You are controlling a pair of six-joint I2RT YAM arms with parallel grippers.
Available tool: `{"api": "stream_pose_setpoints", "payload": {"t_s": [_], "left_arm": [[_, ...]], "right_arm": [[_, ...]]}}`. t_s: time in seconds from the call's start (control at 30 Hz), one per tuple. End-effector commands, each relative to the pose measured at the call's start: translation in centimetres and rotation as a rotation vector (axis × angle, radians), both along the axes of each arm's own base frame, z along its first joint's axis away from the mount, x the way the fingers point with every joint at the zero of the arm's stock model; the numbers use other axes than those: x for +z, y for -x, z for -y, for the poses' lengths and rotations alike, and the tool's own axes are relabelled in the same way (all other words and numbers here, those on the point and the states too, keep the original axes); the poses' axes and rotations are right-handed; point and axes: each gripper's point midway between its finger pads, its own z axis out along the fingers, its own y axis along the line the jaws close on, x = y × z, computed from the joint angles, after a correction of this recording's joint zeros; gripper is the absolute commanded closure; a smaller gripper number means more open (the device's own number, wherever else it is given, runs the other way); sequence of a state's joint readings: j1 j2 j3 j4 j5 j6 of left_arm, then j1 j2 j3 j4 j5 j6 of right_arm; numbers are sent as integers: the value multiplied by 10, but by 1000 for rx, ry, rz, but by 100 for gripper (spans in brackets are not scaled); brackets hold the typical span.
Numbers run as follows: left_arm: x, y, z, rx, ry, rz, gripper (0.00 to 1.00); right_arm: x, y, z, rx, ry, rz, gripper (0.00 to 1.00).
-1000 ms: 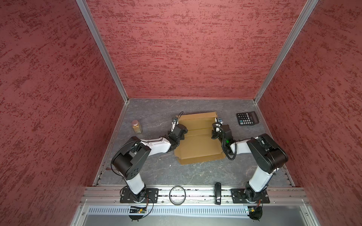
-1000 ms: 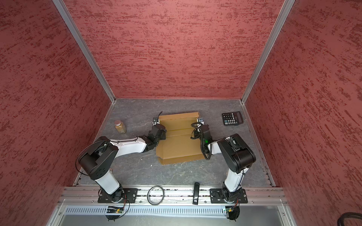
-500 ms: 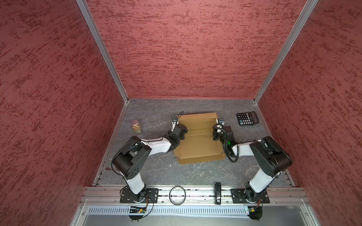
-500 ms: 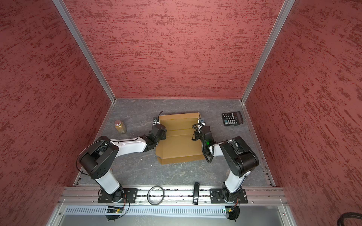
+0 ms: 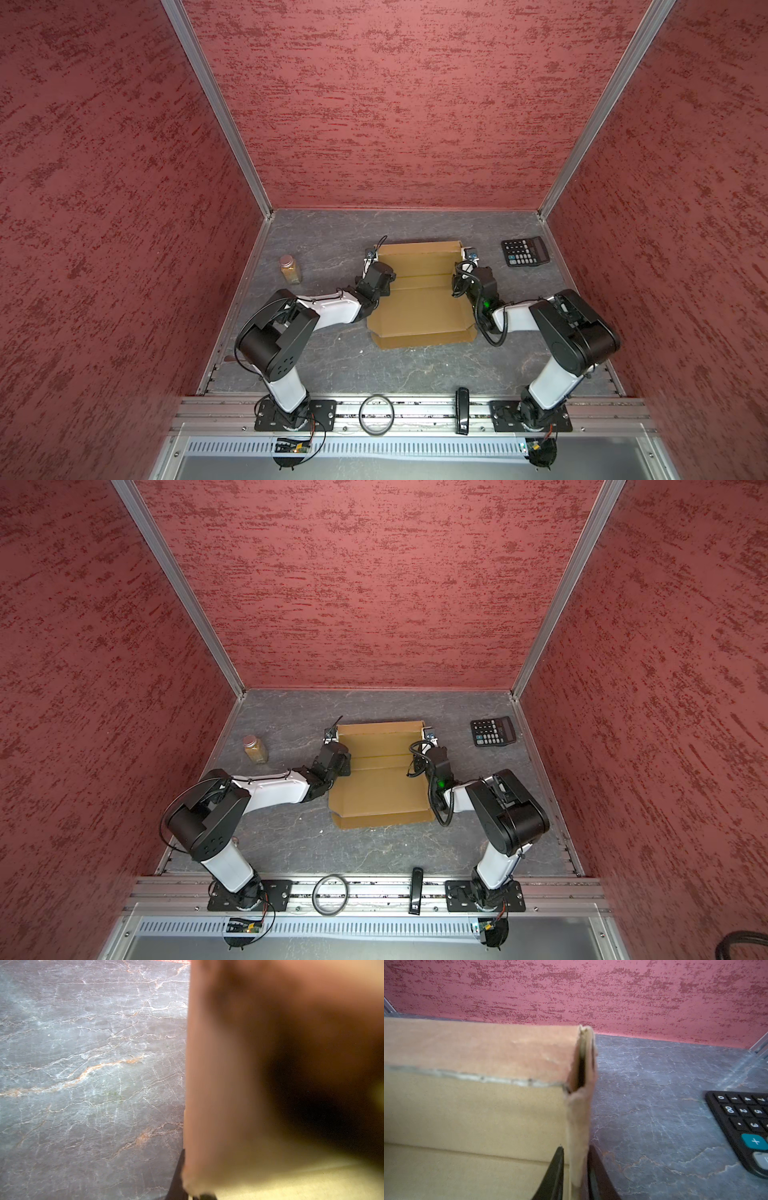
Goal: Fold the paper box
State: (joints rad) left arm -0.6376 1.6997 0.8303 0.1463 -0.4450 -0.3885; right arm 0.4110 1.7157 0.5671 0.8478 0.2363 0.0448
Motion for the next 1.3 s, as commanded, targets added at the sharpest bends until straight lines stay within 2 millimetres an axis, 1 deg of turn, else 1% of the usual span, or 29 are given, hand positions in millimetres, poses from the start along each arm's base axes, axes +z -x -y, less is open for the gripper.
{"api": "stream_pose_setpoints", "payload": {"t_s": [0.0, 0.1, 0.3, 0.47, 0.6, 0.83, 1.03, 1.27], "left_arm": [[-11, 10, -2, -34, -16, -49, 100], [-11, 8, 0, -39, -13, -52, 100], [-13, 7, 4, -54, -7, -63, 100], [-13, 7, 7, -68, 2, -66, 100], [-12, 6, 8, -69, 4, -69, 100], [-11, 3, 6, -55, -8, -78, 93], [-18, 2, 1, -24, -29, -99, 90], [-18, -1, -5, -5, -34, -100, 85]], "right_arm": [[16, -11, -3, -20, -8, 63, 83], [13, -12, -3, -21, -6, 58, 86], [9, -11, -3, -18, -8, 58, 88], [8, -11, -5, -10, -2, 56, 94], [5, -5, -2, -16, -12, 54, 96], [-5, 7, 4, -23, -20, 28, 99], [-5, 13, 5, -31, -33, 18, 100], [-10, 25, 3, -40, -21, -7, 100]]}}
